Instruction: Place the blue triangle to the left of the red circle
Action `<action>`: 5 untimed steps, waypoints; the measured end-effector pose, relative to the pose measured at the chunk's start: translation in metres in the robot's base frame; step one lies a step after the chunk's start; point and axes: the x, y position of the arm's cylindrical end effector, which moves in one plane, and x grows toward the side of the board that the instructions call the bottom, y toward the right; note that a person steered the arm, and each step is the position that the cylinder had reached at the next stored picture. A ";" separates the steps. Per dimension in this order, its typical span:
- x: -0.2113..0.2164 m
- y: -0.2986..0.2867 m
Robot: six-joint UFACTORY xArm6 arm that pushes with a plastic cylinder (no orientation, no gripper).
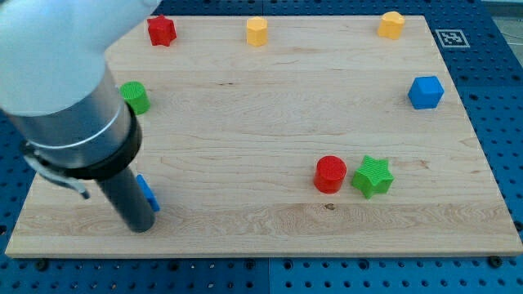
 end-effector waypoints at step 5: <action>-0.034 -0.033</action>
